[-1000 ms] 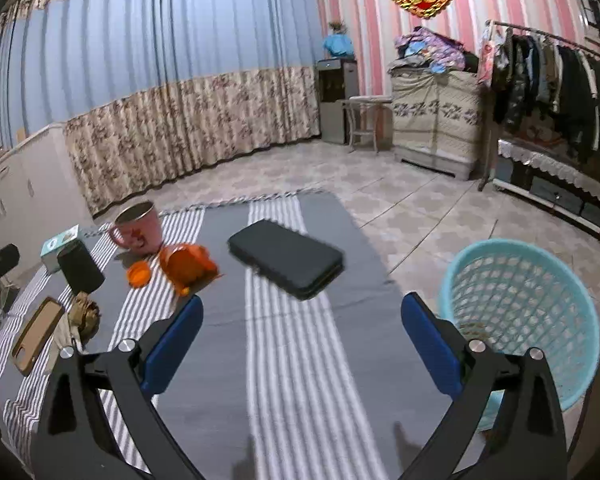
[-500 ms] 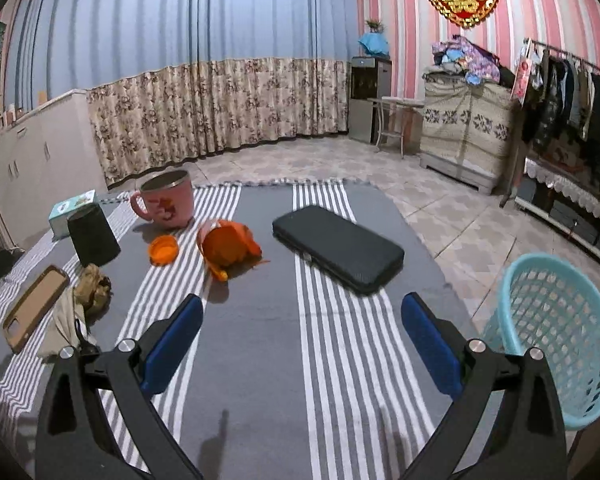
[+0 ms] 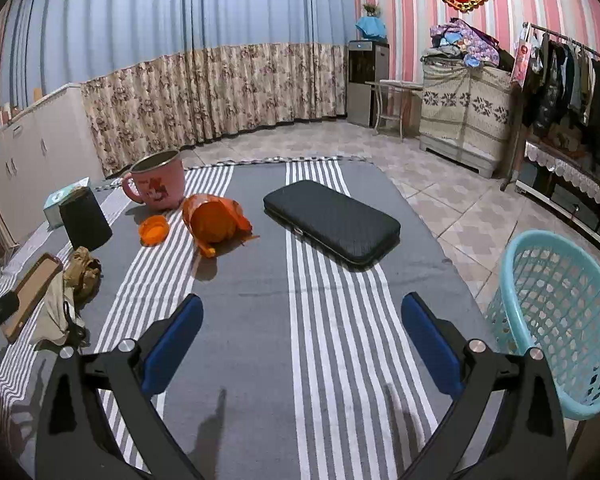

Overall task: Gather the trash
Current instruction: 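Grasp the beige cloth with the left gripper while the right gripper grasps the orange cup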

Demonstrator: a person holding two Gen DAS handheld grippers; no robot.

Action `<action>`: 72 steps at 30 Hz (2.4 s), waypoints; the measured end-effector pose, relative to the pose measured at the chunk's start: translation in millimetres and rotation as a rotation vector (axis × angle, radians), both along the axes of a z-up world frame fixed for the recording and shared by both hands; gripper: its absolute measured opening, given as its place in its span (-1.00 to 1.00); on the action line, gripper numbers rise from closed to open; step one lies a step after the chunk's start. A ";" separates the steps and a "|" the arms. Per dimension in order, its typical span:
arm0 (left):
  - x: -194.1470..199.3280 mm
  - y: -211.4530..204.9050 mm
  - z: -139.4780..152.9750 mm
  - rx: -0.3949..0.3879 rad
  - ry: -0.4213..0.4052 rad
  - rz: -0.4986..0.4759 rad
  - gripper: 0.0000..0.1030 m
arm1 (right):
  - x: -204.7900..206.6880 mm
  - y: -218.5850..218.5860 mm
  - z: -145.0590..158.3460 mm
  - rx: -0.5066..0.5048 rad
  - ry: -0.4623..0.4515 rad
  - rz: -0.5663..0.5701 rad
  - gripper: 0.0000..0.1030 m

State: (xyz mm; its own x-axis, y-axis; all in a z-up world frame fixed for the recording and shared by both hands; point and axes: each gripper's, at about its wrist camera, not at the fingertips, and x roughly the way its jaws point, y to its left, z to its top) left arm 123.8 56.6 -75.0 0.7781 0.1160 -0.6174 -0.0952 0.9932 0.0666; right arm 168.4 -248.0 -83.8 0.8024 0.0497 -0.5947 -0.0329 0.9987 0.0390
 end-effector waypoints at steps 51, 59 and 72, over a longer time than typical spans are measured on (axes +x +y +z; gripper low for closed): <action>88.8 31.0 33.9 -0.126 0.007 -0.173 -0.36 | 83.0 77.0 2.0 -0.020 0.106 0.102 0.87; 103.5 33.1 26.7 -0.130 0.015 -0.177 -0.36 | 110.9 115.0 -11.5 -0.044 0.163 0.187 -0.40; 93.2 30.6 43.5 -0.138 -0.016 -0.179 -0.36 | 79.8 44.3 35.2 0.045 0.059 0.156 -0.99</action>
